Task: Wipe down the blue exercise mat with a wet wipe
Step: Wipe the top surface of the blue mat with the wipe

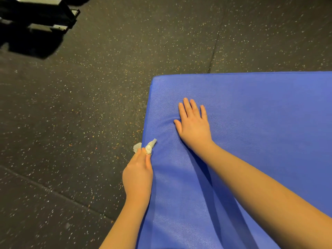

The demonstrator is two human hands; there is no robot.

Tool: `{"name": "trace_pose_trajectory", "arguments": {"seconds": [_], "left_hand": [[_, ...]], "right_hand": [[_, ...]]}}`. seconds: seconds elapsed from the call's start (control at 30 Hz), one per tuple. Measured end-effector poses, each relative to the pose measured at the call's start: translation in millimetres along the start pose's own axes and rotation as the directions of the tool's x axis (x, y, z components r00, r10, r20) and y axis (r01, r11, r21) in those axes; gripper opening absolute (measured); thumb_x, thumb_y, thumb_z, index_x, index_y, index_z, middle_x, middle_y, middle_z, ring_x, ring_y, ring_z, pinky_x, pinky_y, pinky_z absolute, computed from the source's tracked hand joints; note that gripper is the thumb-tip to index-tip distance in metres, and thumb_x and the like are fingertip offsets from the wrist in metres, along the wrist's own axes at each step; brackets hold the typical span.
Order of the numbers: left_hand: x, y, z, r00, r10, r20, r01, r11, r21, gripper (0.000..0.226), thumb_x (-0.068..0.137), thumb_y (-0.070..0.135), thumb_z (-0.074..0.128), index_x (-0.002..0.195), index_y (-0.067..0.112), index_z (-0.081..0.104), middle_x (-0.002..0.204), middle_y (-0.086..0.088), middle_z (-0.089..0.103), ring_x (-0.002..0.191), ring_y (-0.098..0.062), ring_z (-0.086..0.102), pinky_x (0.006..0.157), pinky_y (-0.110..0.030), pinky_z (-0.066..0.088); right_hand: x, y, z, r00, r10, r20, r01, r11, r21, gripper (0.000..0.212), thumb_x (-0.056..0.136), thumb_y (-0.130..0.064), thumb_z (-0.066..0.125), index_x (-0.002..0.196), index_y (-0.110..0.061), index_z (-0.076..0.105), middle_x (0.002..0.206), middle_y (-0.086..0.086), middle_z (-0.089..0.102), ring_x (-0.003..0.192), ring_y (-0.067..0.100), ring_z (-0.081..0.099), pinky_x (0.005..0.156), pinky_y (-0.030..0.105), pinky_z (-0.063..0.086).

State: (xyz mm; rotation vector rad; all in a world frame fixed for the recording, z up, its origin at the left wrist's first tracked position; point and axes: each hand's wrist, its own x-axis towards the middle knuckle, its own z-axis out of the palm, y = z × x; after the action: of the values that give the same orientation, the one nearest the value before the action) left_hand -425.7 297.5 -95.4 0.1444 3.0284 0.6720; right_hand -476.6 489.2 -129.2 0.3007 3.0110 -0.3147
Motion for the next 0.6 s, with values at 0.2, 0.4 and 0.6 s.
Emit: {"name": "trace_pose_trajectory", "arguments": {"seconds": [0.2,0.4,0.6], "left_hand": [[2,-8,11,0.998,0.026,-0.054,-0.024,0.999,0.032,0.017,0.097,0.017,0.055,0.083,0.01,0.062,0.068,-0.006,0.06,0.054,-0.032,0.052,0.044,-0.031,0.034],[0,-8,7,0.998,0.044,-0.038,-0.045,0.999,-0.008,0.017,0.099,0.018,0.052,0.096,0.014,0.068,0.078,-0.005,0.066,0.062,-0.03,0.058,0.048,-0.031,0.034],[-16,-9,-5,0.997,-0.004,0.077,0.007,0.999,-0.033,0.032,0.102,0.024,0.043,0.126,0.033,0.062,0.137,-0.005,0.056,0.105,-0.025,0.063,0.066,-0.038,0.05]], "right_hand": [[-64,-31,14,0.998,0.054,-0.031,-0.053,0.998,0.024,0.059,0.087,-0.032,0.064,0.138,-0.007,0.05,0.148,0.015,0.042,0.137,0.033,0.039,0.107,0.057,0.032],[-131,-28,18,0.995,-0.039,0.088,0.039,0.999,0.003,0.061,0.088,-0.047,0.031,0.134,-0.016,0.055,0.145,0.011,0.047,0.134,0.03,0.042,0.103,0.054,0.039],[-123,-28,3,0.975,-0.077,0.209,0.082,0.997,-0.015,0.06,0.099,-0.047,0.034,0.152,-0.019,0.024,0.16,0.01,0.011,0.147,0.03,0.013,0.116,0.051,0.013]]}}
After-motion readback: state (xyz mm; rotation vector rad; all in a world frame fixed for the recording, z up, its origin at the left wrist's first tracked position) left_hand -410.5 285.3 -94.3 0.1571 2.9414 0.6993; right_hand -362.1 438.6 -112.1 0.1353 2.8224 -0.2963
